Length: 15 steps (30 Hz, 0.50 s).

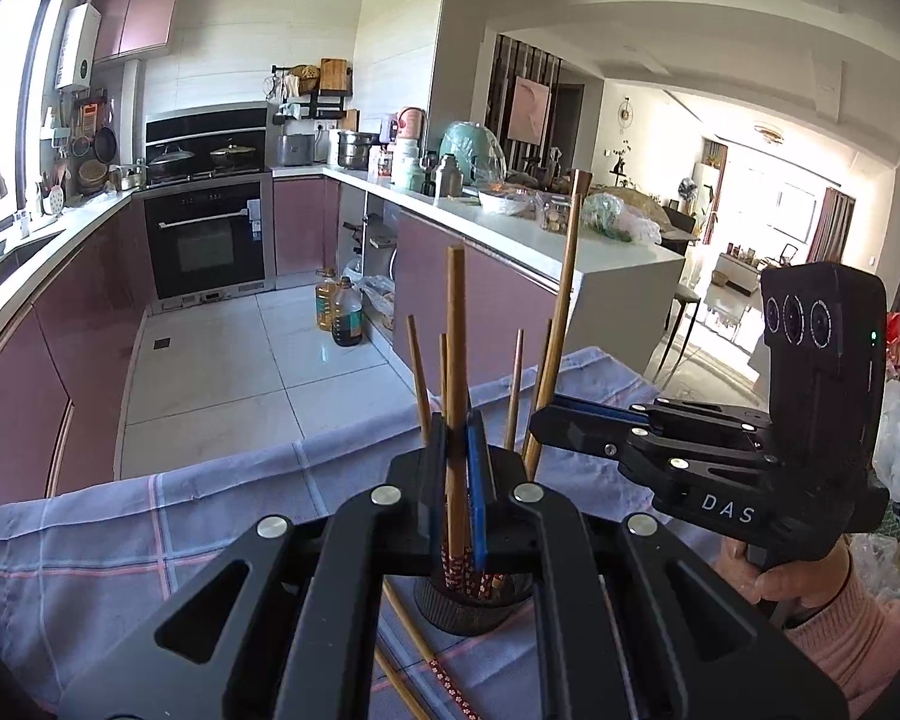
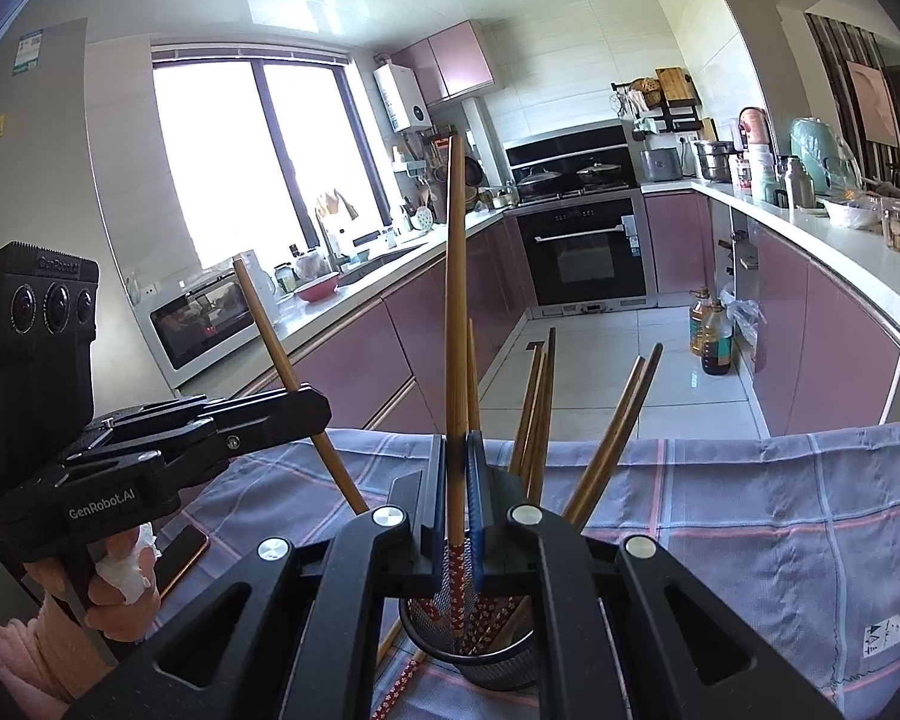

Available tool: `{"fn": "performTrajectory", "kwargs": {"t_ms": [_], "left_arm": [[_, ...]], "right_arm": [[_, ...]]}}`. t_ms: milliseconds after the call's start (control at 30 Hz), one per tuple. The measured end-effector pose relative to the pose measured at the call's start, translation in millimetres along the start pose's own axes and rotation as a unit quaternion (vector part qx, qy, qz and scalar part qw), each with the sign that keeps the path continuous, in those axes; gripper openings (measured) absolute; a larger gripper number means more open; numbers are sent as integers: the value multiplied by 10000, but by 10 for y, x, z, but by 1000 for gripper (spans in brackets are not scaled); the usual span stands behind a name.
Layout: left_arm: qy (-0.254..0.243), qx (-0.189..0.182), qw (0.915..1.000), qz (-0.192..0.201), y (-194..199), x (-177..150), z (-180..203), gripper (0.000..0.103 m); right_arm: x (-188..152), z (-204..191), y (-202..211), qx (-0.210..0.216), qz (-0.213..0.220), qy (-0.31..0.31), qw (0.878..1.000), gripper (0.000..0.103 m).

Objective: Organize utensils

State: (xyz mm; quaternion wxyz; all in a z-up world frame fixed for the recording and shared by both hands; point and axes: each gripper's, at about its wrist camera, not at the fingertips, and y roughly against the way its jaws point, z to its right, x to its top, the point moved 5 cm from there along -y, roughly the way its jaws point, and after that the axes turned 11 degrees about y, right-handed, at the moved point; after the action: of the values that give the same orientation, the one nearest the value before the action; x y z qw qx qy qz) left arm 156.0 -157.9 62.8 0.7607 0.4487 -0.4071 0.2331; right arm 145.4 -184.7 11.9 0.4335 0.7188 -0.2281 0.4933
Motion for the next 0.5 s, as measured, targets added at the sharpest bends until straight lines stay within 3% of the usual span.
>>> {"fn": "performTrajectory", "kwargs": {"t_ms": [267,500], "left_arm": [[-70,64,9983,-573,-269,-173,-43,7],[9,128,9970,-763,-460,-226,-154,8]], "right_arm": [[-162,12,-168,80,-348,-125,9993,6],[-256,52,-283,13,-572,-265,9980,8]]}}
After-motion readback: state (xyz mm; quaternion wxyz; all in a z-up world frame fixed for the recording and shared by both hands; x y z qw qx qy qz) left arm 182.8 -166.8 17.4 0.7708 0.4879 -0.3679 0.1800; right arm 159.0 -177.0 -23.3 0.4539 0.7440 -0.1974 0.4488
